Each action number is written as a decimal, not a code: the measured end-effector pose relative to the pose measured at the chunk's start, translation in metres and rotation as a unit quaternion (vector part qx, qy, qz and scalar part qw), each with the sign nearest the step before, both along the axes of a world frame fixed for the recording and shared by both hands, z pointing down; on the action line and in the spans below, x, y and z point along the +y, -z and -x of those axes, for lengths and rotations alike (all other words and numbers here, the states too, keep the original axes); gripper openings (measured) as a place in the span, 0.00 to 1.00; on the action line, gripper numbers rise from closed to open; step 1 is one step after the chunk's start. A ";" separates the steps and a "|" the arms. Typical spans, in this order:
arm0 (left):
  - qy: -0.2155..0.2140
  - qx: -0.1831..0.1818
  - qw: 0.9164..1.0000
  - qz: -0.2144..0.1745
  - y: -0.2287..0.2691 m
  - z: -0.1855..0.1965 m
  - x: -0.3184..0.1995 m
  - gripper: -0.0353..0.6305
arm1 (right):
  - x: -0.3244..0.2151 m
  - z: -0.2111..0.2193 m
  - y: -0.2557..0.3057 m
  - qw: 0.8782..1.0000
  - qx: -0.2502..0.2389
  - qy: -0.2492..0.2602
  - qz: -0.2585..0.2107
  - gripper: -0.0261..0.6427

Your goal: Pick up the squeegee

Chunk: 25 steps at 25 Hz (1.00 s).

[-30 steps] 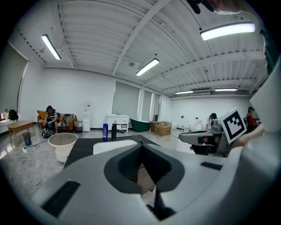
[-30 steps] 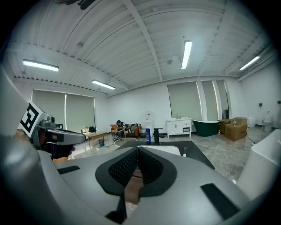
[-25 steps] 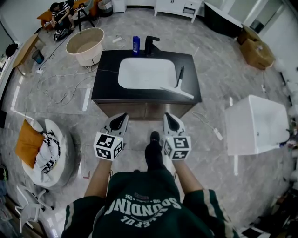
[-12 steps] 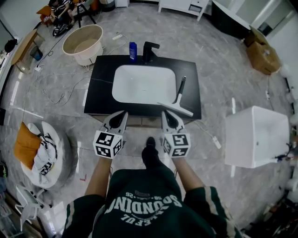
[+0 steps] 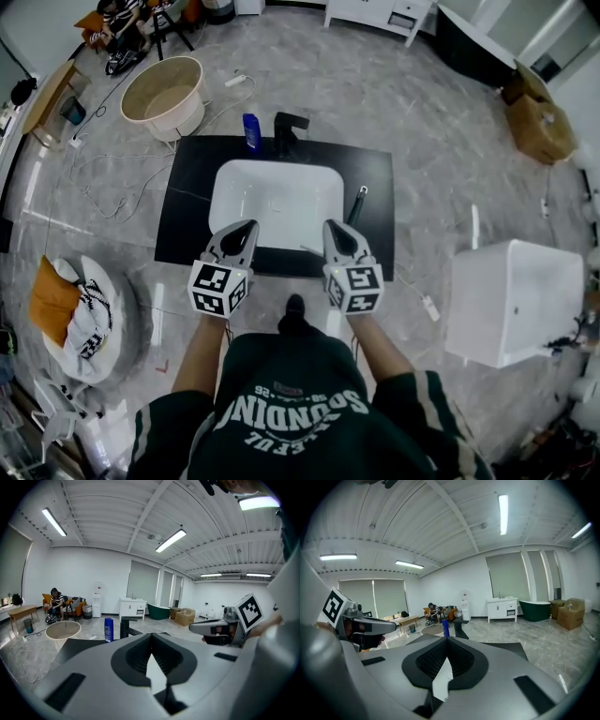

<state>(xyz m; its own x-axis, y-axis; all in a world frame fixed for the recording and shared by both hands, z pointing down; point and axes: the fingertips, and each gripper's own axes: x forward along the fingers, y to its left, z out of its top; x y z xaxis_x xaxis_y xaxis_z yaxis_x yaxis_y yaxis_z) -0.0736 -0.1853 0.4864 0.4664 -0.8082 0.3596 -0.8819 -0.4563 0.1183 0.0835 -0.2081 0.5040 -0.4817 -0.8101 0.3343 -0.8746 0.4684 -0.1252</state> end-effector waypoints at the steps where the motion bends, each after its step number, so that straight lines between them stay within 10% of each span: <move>1: 0.000 -0.001 1.000 0.000 0.000 -0.002 -0.008 0.06 | -0.008 0.000 0.001 1.000 -0.003 0.006 0.001 0.04; 25: -0.117 0.002 0.993 0.022 -0.017 -0.045 -0.089 0.06 | -0.060 -0.043 -0.002 0.995 -0.002 -0.102 0.009 0.04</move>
